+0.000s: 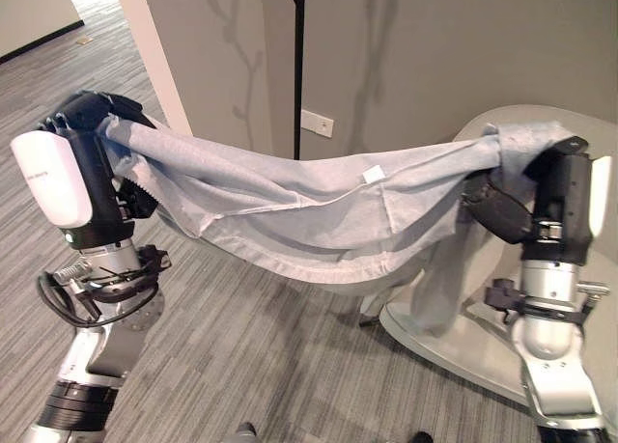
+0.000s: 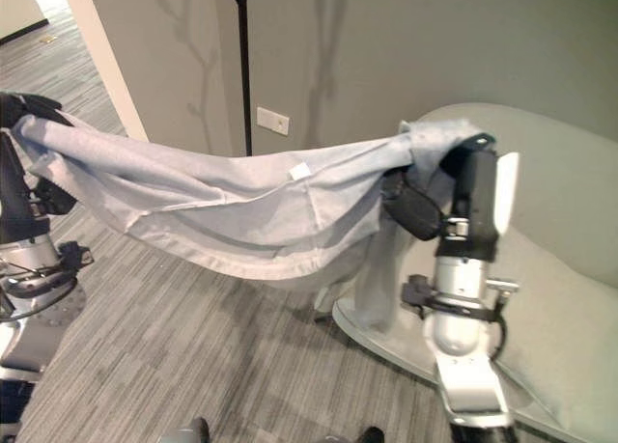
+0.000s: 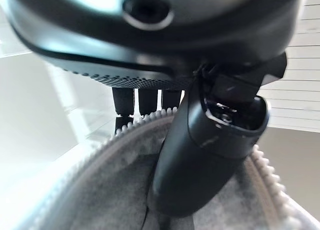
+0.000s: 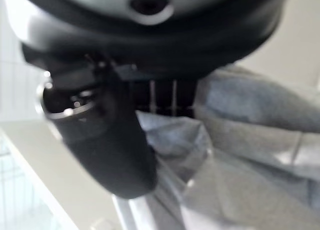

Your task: Hang the clothes on the sofa on the clothes rack.

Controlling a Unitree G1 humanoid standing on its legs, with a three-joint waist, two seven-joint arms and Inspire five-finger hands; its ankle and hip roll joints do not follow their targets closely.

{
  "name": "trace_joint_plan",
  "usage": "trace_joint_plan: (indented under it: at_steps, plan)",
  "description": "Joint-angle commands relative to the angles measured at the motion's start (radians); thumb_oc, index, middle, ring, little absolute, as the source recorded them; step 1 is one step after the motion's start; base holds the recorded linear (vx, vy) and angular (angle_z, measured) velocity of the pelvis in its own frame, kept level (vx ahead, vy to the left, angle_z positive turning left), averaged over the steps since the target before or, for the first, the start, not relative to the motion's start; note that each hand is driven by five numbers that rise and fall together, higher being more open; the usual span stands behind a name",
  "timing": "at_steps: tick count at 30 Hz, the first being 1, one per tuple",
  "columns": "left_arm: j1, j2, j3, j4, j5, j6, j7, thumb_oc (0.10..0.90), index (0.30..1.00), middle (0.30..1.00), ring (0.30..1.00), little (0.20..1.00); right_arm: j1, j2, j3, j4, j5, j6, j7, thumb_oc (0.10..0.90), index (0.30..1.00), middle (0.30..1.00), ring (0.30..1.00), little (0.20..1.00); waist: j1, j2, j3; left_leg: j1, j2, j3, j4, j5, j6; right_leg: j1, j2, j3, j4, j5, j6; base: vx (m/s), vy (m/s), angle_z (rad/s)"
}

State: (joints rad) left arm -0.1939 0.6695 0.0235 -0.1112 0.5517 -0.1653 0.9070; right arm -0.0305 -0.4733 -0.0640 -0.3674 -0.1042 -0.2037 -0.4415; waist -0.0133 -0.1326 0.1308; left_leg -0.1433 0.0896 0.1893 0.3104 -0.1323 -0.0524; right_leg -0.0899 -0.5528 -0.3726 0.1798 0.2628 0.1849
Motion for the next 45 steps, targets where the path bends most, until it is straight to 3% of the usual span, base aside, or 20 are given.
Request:
trace_joint_plan:
  at_steps: [1,3,6,11,14,16,17,18,19,20,23,24,25,27,30,33,36,38,42,45]
  plan:
    - [-0.069,-0.029,0.047,-0.087,0.071,-0.03,0.025,0.4,0.3,0.3,0.3,0.3,-0.144,-0.202,-0.152,-0.056,-0.068,-0.065,-0.126,0.4,0.3,0.3,0.3,0.3,-0.044,0.108,-0.104,0.203,0.001,-0.005,-0.395,0.114,0.004,0.042,0.253,0.034,0.054,-0.232,-0.031,0.04,0.303,0.09]
    - [-0.065,-0.045,0.055,-0.073,0.056,-0.022,0.021,0.4,0.3,0.3,0.3,0.3,-0.14,-0.204,-0.159,-0.051,-0.061,-0.072,-0.129,0.4,0.3,0.3,0.3,0.3,-0.046,0.103,-0.109,0.21,-0.025,0.003,-0.398,0.11,0.012,0.034,0.358,0.029,0.077,-0.307,-0.057,0.06,0.204,-0.18]
    - [-0.062,-0.059,0.074,-0.038,0.043,-0.011,0.032,0.4,0.3,0.3,0.3,0.3,-0.127,-0.215,-0.171,-0.035,-0.072,-0.077,-0.141,0.4,0.3,0.3,0.3,0.3,-0.056,0.078,-0.116,0.219,-0.052,0.015,-0.398,0.104,0.008,0.001,0.468,0.06,0.025,-0.316,-0.076,0.08,0.074,-0.43]
    - [-0.055,-0.075,0.086,-0.016,0.066,-0.006,0.029,0.4,0.3,0.3,0.3,0.3,-0.111,-0.225,-0.183,-0.044,-0.056,-0.096,-0.144,0.4,0.3,0.3,0.3,0.3,-0.065,0.04,-0.131,0.244,-0.082,0.031,-0.376,0.063,0.001,0.057,0.502,0.105,-0.136,-0.283,-0.084,0.14,-0.022,-0.35]
    - [-0.049,-0.083,0.092,-0.025,0.058,-0.016,0.012,0.4,0.3,0.3,0.3,0.3,-0.141,-0.23,-0.166,-0.03,-0.061,-0.091,-0.152,0.4,0.3,0.3,0.3,0.3,-0.056,0.031,-0.135,0.216,-0.076,0.056,-0.264,0.017,-0.009,0.087,0.494,0.11,-0.188,-0.257,-0.084,0.1,-0.063,-0.18]
    - [-0.054,-0.088,0.073,-0.015,0.064,-0.017,0.001,0.4,0.3,0.3,0.3,0.3,-0.17,-0.235,-0.14,-0.023,-0.046,-0.097,-0.143,0.4,0.3,0.3,0.3,0.3,-0.042,0.015,-0.12,0.139,-0.036,0.082,-0.052,0.036,-0.039,0.153,0.487,0.117,-0.227,-0.266,-0.099,0.09,-0.085,-0.21]
    - [-0.057,-0.088,0.073,-0.013,0.064,-0.018,0.002,0.4,0.3,0.3,0.3,0.3,-0.173,-0.235,-0.14,-0.02,-0.045,-0.097,-0.142,0.4,0.3,0.3,0.3,0.3,-0.042,0.017,-0.115,0.121,-0.025,0.079,-0.012,0.022,-0.043,0.156,0.493,0.116,-0.233,-0.263,-0.104,0.09,-0.078,-0.1]
    - [-0.067,-0.089,0.066,-0.001,0.057,-0.017,0.006,0.4,0.3,0.3,0.3,0.3,-0.178,-0.238,-0.122,-0.009,-0.051,-0.091,-0.138,0.4,0.3,0.3,0.3,0.3,-0.031,0.013,-0.105,0.073,0.009,0.079,0.101,0.076,-0.054,0.184,0.493,0.118,-0.24,-0.279,-0.118,0.14,-0.041,-0.08]
    - [-0.079,-0.083,0.068,0.006,0.059,-0.013,0.012,0.4,0.3,0.3,0.3,0.3,-0.171,-0.249,-0.113,-0.003,-0.076,-0.08,-0.132,0.4,0.3,0.3,0.3,0.3,-0.028,0.014,-0.101,0.041,0.044,0.095,0.127,0.096,-0.053,0.201,0.493,0.115,-0.251,-0.285,-0.12,0.16,-0.027,0.07]
    - [-0.08,-0.083,0.067,0.007,0.06,-0.013,0.014,0.4,0.3,0.3,0.3,0.3,-0.172,-0.249,-0.112,-0.003,-0.078,-0.079,-0.132,0.4,0.3,0.3,0.3,0.3,-0.027,0.014,-0.101,0.04,0.045,0.096,0.129,0.096,-0.053,0.201,0.493,0.115,-0.253,-0.284,-0.12,0.11,0.028,0.18]
    - [-0.08,-0.08,0.08,-0.001,0.08,0.009,0.028,0.4,0.3,0.3,0.3,0.3,-0.176,-0.27,-0.102,0.006,-0.132,-0.068,-0.133,0.4,0.3,0.3,0.3,0.3,-0.011,0.019,-0.111,0.023,0.042,0.075,0.022,0.055,-0.037,0.215,0.482,0.132,-0.261,-0.294,-0.107,0.17,0.105,-0.06]
    - [-0.079,-0.079,0.083,-0.005,0.089,0.014,0.033,0.4,0.3,0.3,0.3,0.3,-0.181,-0.275,-0.096,0.011,-0.142,-0.069,-0.136,0.4,0.3,0.3,0.3,0.3,-0.006,0.023,-0.116,0.034,0.033,0.06,-0.065,0.072,-0.034,0.213,0.479,0.138,-0.26,-0.294,-0.101,0.1,0.108,-0.02]
    - [-0.079,-0.079,0.084,-0.005,0.089,0.014,0.033,0.4,0.3,0.3,0.3,0.3,-0.181,-0.276,-0.096,0.012,-0.142,-0.069,-0.136,0.4,0.3,0.3,0.3,0.3,-0.006,0.022,-0.117,0.037,0.03,0.061,-0.074,0.078,-0.033,0.211,0.477,0.139,-0.26,-0.292,-0.101,0.21,0.197,-0.24]
    - [-0.09,-0.061,0.093,0.002,0.105,0.032,0.056,0.4,0.3,0.3,0.3,0.3,-0.199,-0.291,-0.089,0.029,-0.184,-0.054,-0.166,0.4,0.3,0.3,0.3,0.3,0.017,0.045,-0.126,0.022,0.037,-0.03,-0.242,0.173,-0.061,0.233,0.482,0.166,-0.26,-0.317,-0.095,0.24,0.174,-0.32]
    - [-0.129,-0.029,0.095,0.035,0.127,0.057,0.1,0.4,0.3,0.3,0.3,0.3,-0.21,-0.309,-0.096,0.066,-0.24,-0.032,-0.226,0.4,0.3,0.3,0.3,0.3,0.023,0.06,-0.121,0.001,0.073,-0.073,-0.366,0.255,-0.098,0.268,0.474,0.187,-0.251,-0.355,-0.086,0.29,0.186,-0.44]
    - [-0.181,0.001,0.087,0.064,0.135,0.081,0.14,0.4,0.3,0.3,0.3,0.3,-0.232,-0.326,-0.103,0.093,-0.289,-0.002,-0.282,0.4,0.3,0.3,0.3,0.3,0.024,0.072,-0.119,-0.038,0.116,-0.055,-0.383,0.286,-0.115,0.31,0.45,0.2,-0.24,-0.383,-0.071,0.29,0.234,-0.3]
    - [-0.225,0.038,0.078,0.103,0.158,0.112,0.155,0.4,0.3,0.3,0.3,0.3,-0.236,-0.328,-0.118,0.101,-0.344,0.023,-0.317,0.4,0.3,0.3,0.3,0.3,0.025,0.098,-0.154,-0.007,0.11,-0.05,-0.382,0.293,-0.108,0.346,0.428,0.214,-0.227,-0.404,-0.047,0.35,0.304,-0.07]
    - [-0.267,0.061,0.062,0.131,0.164,0.122,0.16,0.4,0.3,0.3,0.3,0.3,-0.247,-0.334,-0.135,0.107,-0.383,0.05,-0.339,0.4,0.3,0.3,0.3,0.3,0.018,0.093,-0.168,0.0,0.081,-0.033,-0.368,0.284,-0.091,0.342,0.391,0.218,-0.195,-0.398,-0.034,0.3,0.307,0.0]
    - [-0.348,0.133,0.038,0.204,0.149,0.162,0.176,0.4,0.3,0.3,0.3,0.3,-0.336,-0.38,-0.13,0.178,-0.443,0.122,-0.41,0.4,0.3,0.3,0.3,0.3,0.011,0.081,-0.194,0.049,0.005,0.009,-0.372,0.233,-0.027,0.295,0.329,0.235,-0.083,-0.325,0.0,0.25,0.323,0.04]
    - [-0.38,0.168,0.041,0.278,0.103,0.181,0.184,0.4,0.3,0.3,0.3,0.3,-0.408,-0.431,-0.128,0.251,-0.485,0.185,-0.463,0.4,0.3,0.3,0.3,0.3,0.001,0.089,-0.182,0.114,-0.043,0.042,-0.388,0.187,0.02,0.214,0.282,0.222,0.108,-0.21,0.012,0.17,0.282,-0.16]
